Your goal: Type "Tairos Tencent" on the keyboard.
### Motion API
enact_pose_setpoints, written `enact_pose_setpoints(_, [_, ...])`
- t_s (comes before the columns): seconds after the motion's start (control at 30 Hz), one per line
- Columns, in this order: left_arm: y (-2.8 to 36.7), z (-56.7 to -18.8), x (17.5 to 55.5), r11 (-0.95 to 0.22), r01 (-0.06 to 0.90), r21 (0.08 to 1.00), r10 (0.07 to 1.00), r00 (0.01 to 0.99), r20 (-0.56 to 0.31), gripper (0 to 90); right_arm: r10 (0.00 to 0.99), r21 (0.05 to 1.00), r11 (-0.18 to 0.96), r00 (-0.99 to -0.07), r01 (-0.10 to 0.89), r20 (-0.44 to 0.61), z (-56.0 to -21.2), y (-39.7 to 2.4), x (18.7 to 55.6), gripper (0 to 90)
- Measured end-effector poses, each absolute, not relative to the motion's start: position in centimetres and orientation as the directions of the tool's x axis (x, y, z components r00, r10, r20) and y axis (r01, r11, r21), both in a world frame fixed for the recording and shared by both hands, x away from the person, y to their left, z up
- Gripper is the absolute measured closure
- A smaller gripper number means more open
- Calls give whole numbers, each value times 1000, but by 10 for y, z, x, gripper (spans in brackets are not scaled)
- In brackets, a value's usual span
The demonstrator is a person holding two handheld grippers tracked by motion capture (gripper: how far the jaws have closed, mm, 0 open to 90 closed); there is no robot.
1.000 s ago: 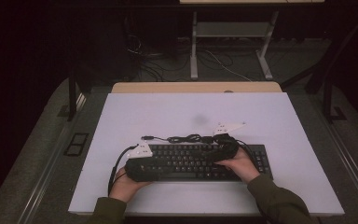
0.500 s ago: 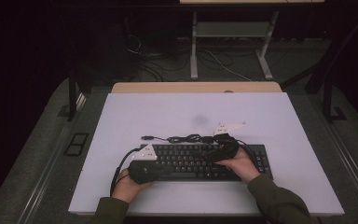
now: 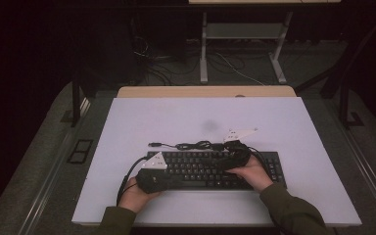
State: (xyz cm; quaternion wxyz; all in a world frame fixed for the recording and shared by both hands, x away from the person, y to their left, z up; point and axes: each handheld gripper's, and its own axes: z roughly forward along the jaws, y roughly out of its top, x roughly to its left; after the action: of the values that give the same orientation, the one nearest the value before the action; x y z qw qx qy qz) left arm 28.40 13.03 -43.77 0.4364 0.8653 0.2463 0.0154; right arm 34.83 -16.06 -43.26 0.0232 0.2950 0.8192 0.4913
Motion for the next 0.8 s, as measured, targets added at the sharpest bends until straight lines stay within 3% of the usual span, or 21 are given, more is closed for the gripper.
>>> enact_pose_setpoints(0.8, [130,-439,286,-510,402,761,431,885,-179,888,505,818,347,-826,458,249,-433,-161,348,210])
